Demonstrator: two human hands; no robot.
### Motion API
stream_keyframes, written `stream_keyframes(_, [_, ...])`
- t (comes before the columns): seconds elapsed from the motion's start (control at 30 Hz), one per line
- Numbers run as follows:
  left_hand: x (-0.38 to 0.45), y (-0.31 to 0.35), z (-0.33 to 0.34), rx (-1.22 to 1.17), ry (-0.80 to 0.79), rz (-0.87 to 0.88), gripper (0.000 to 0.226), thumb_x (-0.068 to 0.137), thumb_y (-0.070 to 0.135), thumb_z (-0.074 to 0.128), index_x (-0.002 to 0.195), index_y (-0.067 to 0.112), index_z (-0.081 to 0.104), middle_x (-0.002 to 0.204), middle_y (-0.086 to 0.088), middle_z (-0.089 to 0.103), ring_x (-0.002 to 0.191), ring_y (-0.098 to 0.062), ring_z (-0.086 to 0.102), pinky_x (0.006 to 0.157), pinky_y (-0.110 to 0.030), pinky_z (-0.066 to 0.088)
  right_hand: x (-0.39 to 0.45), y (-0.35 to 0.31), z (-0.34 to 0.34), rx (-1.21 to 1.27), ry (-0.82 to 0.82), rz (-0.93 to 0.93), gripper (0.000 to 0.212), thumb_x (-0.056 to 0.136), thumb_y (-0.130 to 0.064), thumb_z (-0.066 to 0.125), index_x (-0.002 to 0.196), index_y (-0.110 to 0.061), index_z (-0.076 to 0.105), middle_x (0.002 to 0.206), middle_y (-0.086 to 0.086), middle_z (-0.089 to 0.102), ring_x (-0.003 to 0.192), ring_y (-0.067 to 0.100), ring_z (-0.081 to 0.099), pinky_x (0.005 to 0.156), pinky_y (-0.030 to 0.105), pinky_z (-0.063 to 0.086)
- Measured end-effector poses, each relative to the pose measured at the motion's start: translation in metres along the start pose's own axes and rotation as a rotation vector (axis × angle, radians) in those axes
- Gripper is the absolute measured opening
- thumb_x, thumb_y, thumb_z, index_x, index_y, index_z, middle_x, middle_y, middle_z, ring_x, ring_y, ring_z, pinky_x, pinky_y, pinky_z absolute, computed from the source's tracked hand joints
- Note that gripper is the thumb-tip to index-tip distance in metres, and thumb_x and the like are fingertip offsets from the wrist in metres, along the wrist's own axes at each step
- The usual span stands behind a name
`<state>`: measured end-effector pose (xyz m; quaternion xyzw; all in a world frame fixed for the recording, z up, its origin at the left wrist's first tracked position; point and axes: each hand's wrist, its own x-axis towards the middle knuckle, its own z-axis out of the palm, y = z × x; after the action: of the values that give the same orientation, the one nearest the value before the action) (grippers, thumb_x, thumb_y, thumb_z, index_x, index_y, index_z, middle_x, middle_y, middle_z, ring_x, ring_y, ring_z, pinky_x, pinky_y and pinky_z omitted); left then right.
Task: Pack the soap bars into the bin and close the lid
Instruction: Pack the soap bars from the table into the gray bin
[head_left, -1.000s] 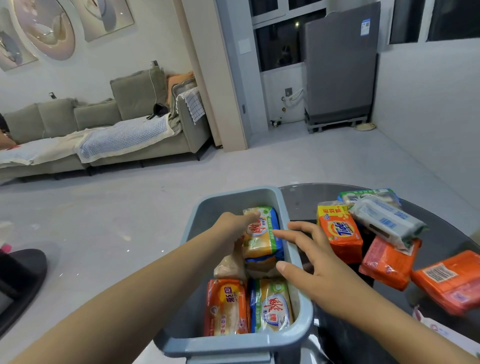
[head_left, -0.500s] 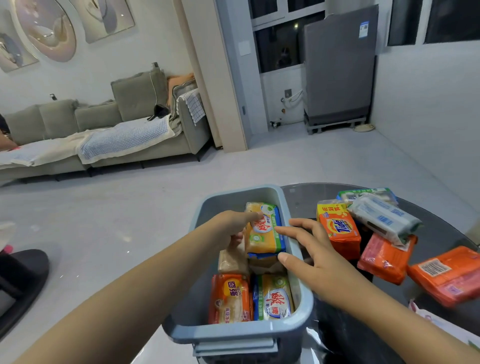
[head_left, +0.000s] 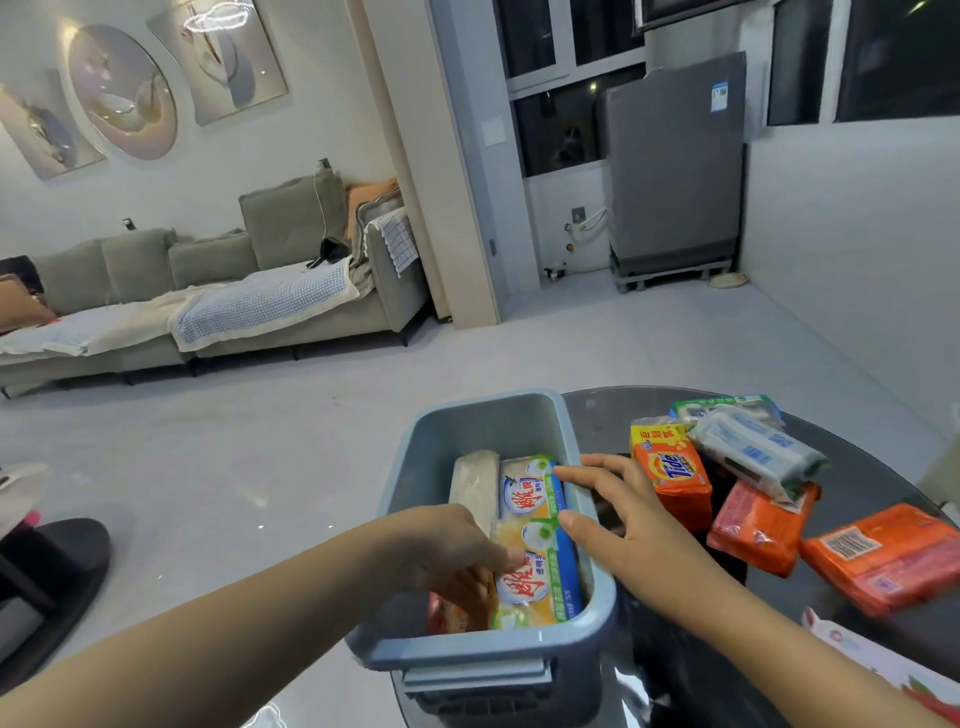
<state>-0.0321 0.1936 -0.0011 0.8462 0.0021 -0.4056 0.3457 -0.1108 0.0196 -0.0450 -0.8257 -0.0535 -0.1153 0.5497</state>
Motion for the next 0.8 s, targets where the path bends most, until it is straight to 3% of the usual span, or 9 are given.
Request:
stream_keyframes(0.07, [0.0,0.003,0.002,0.012,-0.052,-0.003,0.029,0.089,0.016,0.061,0.104,-0.009,0.057,0.093,-0.017,0.068,0.071,-0.023,0.067,0.09,-0.038,0.051,-0.003,-0.002,-0.001,0.057,-0.034,0.041,0.032,0.087,-0.035,0.055,0.11,-0.054,0.042,0.121,-0.017,0.038,0.104,-0.009,0.046,0.074,0.002,0.045])
stream_keyframes(0.13, [0.001,0.004,0.003,0.028,-0.066,-0.027,0.024,0.09,0.015,0.06,0.102,-0.005,0.056,0.103,-0.019,0.069,0.089,-0.03,0.069,0.097,-0.04,0.049,-0.004,-0.004,-0.001,0.126,-0.057,0.085,0.033,0.087,-0.036,0.056,0.111,-0.054,0.043,0.119,-0.014,0.044,0.101,0.001,0.054,0.078,0.013,0.051])
stream_keyframes(0.17, [0.003,0.004,0.003,0.02,-0.064,-0.035,0.024,0.088,0.015,0.062,0.102,-0.004,0.057,0.103,-0.018,0.069,0.089,-0.029,0.07,0.099,-0.041,0.048,-0.004,-0.004,0.0,0.134,-0.057,0.093,0.033,0.087,-0.036,0.056,0.113,-0.053,0.043,0.119,-0.012,0.046,0.101,0.003,0.056,0.08,0.017,0.052])
stream_keyframes(0.27, [0.007,-0.002,0.004,0.021,0.017,0.002,0.027,0.079,0.022,0.072,0.093,-0.001,0.067,0.081,-0.008,0.072,0.06,-0.016,0.068,0.087,-0.036,0.054,-0.003,-0.004,-0.001,0.136,-0.041,0.09,0.033,0.086,-0.033,0.057,0.11,-0.052,0.045,0.119,-0.011,0.047,0.099,0.002,0.056,0.081,0.018,0.053])
stream_keyframes(0.37, [0.014,-0.008,0.004,0.156,0.172,0.096,0.035,0.069,0.028,0.082,0.087,-0.001,0.072,0.066,-0.004,0.071,0.052,-0.013,0.064,0.069,-0.029,0.057,-0.002,-0.004,0.0,0.133,-0.031,0.089,0.034,0.086,-0.03,0.058,0.103,-0.056,0.043,0.117,-0.013,0.047,0.097,-0.002,0.055,0.079,0.016,0.051])
stream_keyframes(0.43, [0.018,-0.009,0.006,0.164,0.195,0.12,0.035,0.068,0.023,0.083,0.088,-0.003,0.072,0.058,-0.001,0.068,0.045,-0.01,0.061,0.063,-0.026,0.057,-0.001,-0.004,0.001,0.132,-0.034,0.096,0.034,0.087,-0.029,0.057,0.104,-0.055,0.044,0.117,-0.014,0.047,0.098,-0.001,0.055,0.077,0.015,0.052])
stream_keyframes(0.63, [0.02,-0.009,0.008,0.178,0.149,0.09,0.027,0.071,0.025,0.08,0.075,0.002,0.066,0.065,-0.005,0.068,0.044,-0.009,0.062,0.061,-0.024,0.058,-0.002,-0.005,-0.001,0.129,-0.041,0.105,0.031,0.087,-0.033,0.056,0.108,-0.054,0.045,0.12,-0.013,0.048,0.099,-0.001,0.056,0.073,0.014,0.053])
stream_keyframes(0.7, [0.019,-0.01,0.008,0.217,0.171,0.09,0.033,0.071,0.033,0.08,0.077,0.003,0.067,0.065,-0.003,0.067,0.049,-0.011,0.062,0.066,-0.026,0.058,-0.003,-0.006,-0.001,0.125,-0.046,0.109,0.031,0.087,-0.036,0.055,0.111,-0.053,0.045,0.122,-0.012,0.047,0.103,0.001,0.055,0.081,0.02,0.054])
stream_keyframes(0.8, [0.013,-0.006,0.008,0.39,0.334,0.155,0.039,0.075,0.049,0.07,0.062,0.015,0.06,0.054,0.006,0.059,0.048,-0.007,0.054,0.052,-0.019,0.046,-0.007,-0.006,-0.003,0.091,-0.051,0.121,0.036,0.086,-0.041,0.054,0.12,-0.05,0.046,0.124,-0.01,0.049,0.114,0.006,0.051,0.094,0.033,0.05])
